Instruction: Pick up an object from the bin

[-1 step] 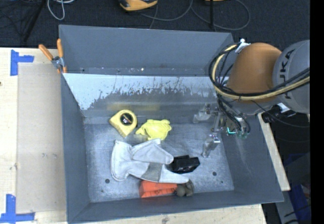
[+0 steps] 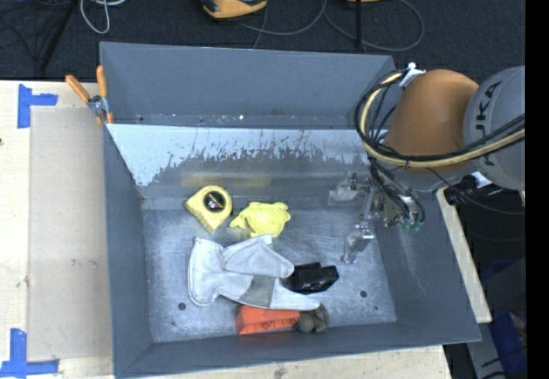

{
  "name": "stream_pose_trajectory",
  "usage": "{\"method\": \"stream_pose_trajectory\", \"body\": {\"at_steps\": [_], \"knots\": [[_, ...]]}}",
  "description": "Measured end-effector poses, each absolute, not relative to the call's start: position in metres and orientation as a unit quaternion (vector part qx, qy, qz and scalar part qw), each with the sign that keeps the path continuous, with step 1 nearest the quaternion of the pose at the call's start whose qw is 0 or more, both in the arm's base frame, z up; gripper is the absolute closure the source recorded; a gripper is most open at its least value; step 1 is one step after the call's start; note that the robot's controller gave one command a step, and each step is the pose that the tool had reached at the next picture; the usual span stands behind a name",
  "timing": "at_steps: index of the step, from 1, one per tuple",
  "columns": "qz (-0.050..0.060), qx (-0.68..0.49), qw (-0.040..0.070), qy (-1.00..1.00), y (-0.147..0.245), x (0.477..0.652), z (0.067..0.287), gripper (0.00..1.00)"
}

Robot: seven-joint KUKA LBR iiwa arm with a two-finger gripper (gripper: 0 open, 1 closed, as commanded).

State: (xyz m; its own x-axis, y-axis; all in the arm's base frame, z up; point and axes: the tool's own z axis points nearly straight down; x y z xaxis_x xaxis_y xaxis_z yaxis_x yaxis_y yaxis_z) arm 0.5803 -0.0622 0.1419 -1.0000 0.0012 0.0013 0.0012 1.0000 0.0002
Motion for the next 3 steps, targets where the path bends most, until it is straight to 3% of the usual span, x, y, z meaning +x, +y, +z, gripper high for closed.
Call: {"method": "stream_pose_trajectory", "body": {"at_steps": [1, 2, 3], "knots": [[0.001, 0.072, -0.004, -0.997, -0.032, 0.556, 0.101, 0.0], [-0.001, 0.154, 0.002, -0.988, -0.013, 0.539, 0.087, 0.0], [0.0, 0.18, 0.0, -0.984, 0.012, 0.517, 0.112, 0.0]]}}
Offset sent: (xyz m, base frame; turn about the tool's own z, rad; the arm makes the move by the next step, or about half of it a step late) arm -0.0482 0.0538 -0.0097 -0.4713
